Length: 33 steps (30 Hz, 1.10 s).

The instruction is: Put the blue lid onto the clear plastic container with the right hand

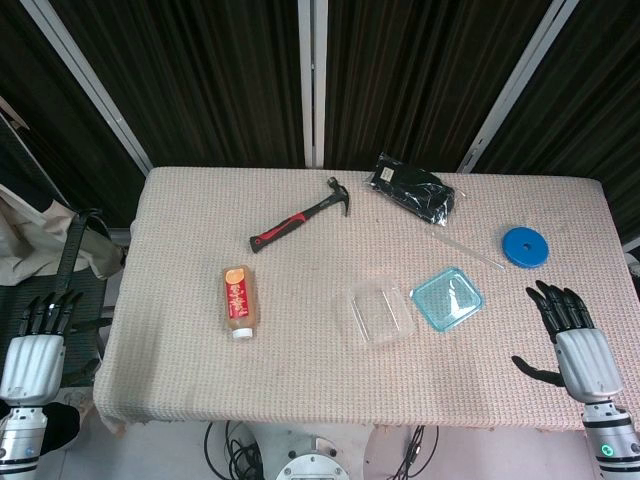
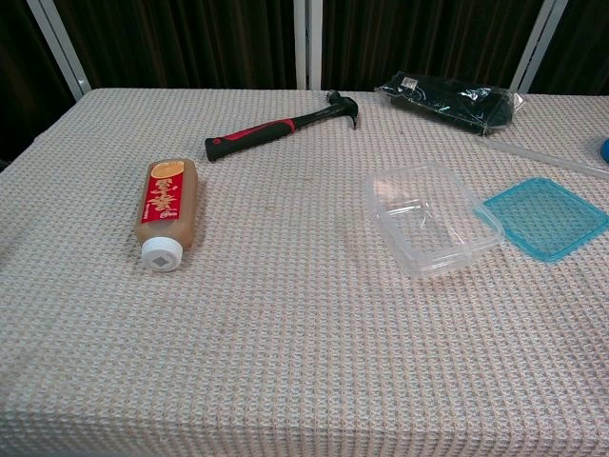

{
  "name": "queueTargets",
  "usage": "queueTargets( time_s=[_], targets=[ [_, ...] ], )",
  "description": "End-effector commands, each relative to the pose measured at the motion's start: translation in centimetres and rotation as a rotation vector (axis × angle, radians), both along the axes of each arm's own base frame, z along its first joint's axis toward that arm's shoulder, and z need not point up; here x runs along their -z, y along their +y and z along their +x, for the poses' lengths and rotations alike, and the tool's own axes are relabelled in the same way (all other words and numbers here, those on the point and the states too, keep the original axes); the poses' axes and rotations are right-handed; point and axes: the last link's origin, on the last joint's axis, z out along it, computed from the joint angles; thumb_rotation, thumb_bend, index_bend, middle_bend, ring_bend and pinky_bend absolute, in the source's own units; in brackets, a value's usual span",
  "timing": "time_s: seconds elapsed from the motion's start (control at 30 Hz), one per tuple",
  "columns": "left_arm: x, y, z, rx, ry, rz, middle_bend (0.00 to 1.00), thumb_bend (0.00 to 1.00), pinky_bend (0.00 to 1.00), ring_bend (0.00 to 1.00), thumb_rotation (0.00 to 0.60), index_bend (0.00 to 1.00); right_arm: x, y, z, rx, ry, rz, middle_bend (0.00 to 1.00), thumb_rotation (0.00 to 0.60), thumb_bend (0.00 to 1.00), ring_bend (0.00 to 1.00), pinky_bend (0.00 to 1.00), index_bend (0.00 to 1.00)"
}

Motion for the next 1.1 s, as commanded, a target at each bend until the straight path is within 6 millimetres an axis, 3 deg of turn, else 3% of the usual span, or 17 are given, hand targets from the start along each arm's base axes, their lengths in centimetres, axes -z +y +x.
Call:
queueTargets(
  time_s=[0.03, 0.3, 0.47, 0.53, 0.73, 1.1],
  targets=[
    [0.1, 0.1, -0.1, -0.008, 0.002, -0.001, 0.07, 0.0, 0.0, 0.0, 0.6, 0.08, 0.2, -0.4, 0.2, -0.001, 0.004, 0.008, 0.0, 0.6, 0.06, 0.0, 0.0, 0.0],
    [0.3, 0.1, -0.1, -0.016, 0.003, -0.005, 0.07, 0.0, 0.0, 0.0, 0.6, 0.08, 1.0, -1.3, 1.0, -0.024, 0.005, 0.058, 0.02, 0.6, 0.06, 0.0, 0.0, 0.0],
    [0.6, 0.2, 0.2, 0.004, -0.004, -0.009, 0.07, 0.0, 0.0, 0.0, 0.6, 0.08, 2.6, -2.5, 2.9, -0.089, -0.027, 0.179, 0.2, 0.6, 0.0, 0.0, 0.0, 0.0],
    [0.7, 0.1, 0.2, 0.01, -0.005, -0.01, 0.07, 0.0, 0.0, 0.0, 0.6, 0.08, 3.3, -3.3, 3.6, -0.092, -0.029, 0.244, 0.22, 0.6, 0.01, 0.0, 0.0, 0.0],
    [0.9, 0.1, -0.2, -0.01, 0.002, -0.019, 0.07, 0.0, 0.0, 0.0, 0.6, 0.08, 5.3, -7.1, 5.1, -0.061, -0.032, 0.37, 0.22, 0.6, 0.33, 0.0, 0.0, 0.0],
    [1.3, 1.2, 0.0, -0.011, 0.009, -0.04, 0.07, 0.0, 0.0, 0.0, 0.6, 0.08, 8.7, -13.2, 6.9, 0.017, -0.026, 0.486, 0.22, 0.6, 0.66, 0.0, 0.0, 0.0]
  ],
)
